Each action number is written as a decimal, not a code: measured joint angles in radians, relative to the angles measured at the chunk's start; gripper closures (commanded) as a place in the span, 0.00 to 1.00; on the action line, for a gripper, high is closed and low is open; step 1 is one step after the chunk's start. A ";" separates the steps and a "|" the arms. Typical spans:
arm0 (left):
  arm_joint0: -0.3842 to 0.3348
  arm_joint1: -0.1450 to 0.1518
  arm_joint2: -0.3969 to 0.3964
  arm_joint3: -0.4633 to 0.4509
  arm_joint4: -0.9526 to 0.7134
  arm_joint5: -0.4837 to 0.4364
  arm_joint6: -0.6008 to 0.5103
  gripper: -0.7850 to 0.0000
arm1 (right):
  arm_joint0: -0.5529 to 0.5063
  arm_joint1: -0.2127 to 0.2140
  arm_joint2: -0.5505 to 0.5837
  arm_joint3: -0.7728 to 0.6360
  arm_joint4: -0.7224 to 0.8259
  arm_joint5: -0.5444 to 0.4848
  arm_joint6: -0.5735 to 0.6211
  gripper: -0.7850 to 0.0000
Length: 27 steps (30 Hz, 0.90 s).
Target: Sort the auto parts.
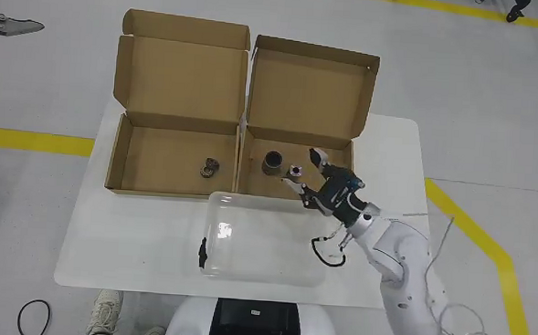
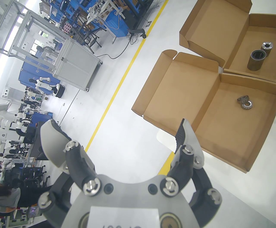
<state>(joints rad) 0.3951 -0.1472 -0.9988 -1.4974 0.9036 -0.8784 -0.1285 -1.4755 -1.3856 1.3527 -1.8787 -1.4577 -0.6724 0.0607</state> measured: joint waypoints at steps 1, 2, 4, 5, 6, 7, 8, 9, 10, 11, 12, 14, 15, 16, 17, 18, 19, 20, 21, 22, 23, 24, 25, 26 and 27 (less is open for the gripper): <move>0.000 0.000 0.000 0.000 0.000 0.000 0.000 0.00 | -0.018 0.003 0.012 -0.012 -0.006 0.007 -0.017 0.33; 0.000 0.000 0.000 0.000 0.000 0.000 0.000 0.00 | -0.037 0.006 0.025 -0.023 -0.012 0.015 -0.033 0.33; 0.000 0.000 0.000 0.000 0.000 0.000 0.000 0.00 | -0.083 0.012 0.058 -0.053 -0.027 0.043 -0.068 0.32; 0.000 0.000 0.000 0.000 0.000 0.000 0.000 0.00 | -0.104 0.014 0.071 -0.066 -0.036 0.059 -0.080 0.31; 0.000 0.000 0.000 0.000 0.000 0.000 0.000 0.00 | -0.132 0.016 0.085 -0.083 -0.046 0.081 -0.094 0.30; 0.000 0.000 0.000 0.000 0.000 0.000 0.000 0.00 | -0.152 0.018 0.094 -0.096 -0.053 0.096 -0.105 0.28; 0.000 0.000 0.000 0.000 0.000 0.000 0.000 0.00 | -0.172 0.020 0.102 -0.109 -0.059 0.111 -0.116 0.25; 0.000 0.000 0.000 0.000 0.000 0.000 0.000 0.00 | -0.200 0.021 0.114 -0.126 -0.065 0.132 -0.132 0.20; 0.000 0.000 0.000 0.000 0.000 0.000 0.000 0.00 | -0.221 0.023 0.124 -0.138 -0.067 0.147 -0.147 0.18; 0.000 0.000 0.000 0.000 0.000 0.000 0.000 0.00 | -0.242 0.024 0.134 -0.149 -0.067 0.162 -0.164 0.14; 0.000 0.000 0.000 0.000 0.000 0.000 0.000 0.00 | -0.269 0.026 0.148 -0.162 -0.066 0.181 -0.188 0.11; 0.000 0.000 0.000 0.000 0.000 0.000 0.000 0.00 | -0.308 0.028 0.168 -0.177 -0.063 0.210 -0.225 0.00; 0.000 0.000 0.000 0.000 0.000 0.000 0.000 0.00 | -0.332 0.029 0.180 -0.186 -0.061 0.227 -0.247 0.00; 0.000 0.000 0.000 0.000 0.000 0.000 0.000 0.00 | -0.350 0.030 0.189 -0.193 -0.060 0.239 -0.262 0.00; 0.000 0.000 0.000 0.000 0.000 0.000 0.000 0.00 | -0.366 0.030 0.197 -0.199 -0.059 0.250 -0.275 0.00; 0.000 0.000 0.000 0.000 0.000 0.000 0.000 0.00 | -0.386 0.032 0.207 -0.207 -0.057 0.263 -0.290 0.00; 0.000 0.000 0.000 0.000 0.000 0.000 0.000 0.00 | -0.399 0.032 0.214 -0.212 -0.055 0.271 -0.300 0.00; 0.000 0.000 0.000 0.000 0.000 0.000 0.000 0.00 | -0.410 0.033 0.221 -0.216 -0.053 0.277 -0.308 0.00; 0.000 0.000 0.000 0.000 0.000 0.000 0.000 0.00 | -0.422 0.034 0.229 -0.222 -0.051 0.284 -0.318 0.00; 0.000 0.000 0.000 0.000 0.000 0.000 0.000 0.00 | -0.433 0.035 0.233 -0.227 -0.051 0.291 -0.324 0.00; 0.000 0.000 0.000 0.000 0.000 0.000 0.000 0.00 | -0.443 0.035 0.236 -0.232 -0.051 0.299 -0.329 0.00; 0.000 0.000 0.000 0.000 0.000 0.000 0.000 0.00 | -0.455 0.036 0.240 -0.239 -0.052 0.308 -0.335 0.00; 0.000 0.000 0.000 0.000 0.000 0.000 0.000 0.00 | -0.463 0.037 0.243 -0.244 -0.052 0.314 -0.340 0.00; 0.000 0.000 0.000 0.000 0.000 0.000 0.000 0.00 | -0.470 0.037 0.245 -0.248 -0.052 0.320 -0.344 0.00; 0.000 0.000 0.000 0.000 0.000 0.000 0.000 0.00 | -0.478 0.038 0.247 -0.253 -0.053 0.328 -0.346 0.00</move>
<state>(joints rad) 0.3951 -0.1472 -0.9988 -1.4974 0.9036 -0.8784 -0.1285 -1.9536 -1.3480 1.6001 -2.1318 -1.5109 -0.3446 -0.2857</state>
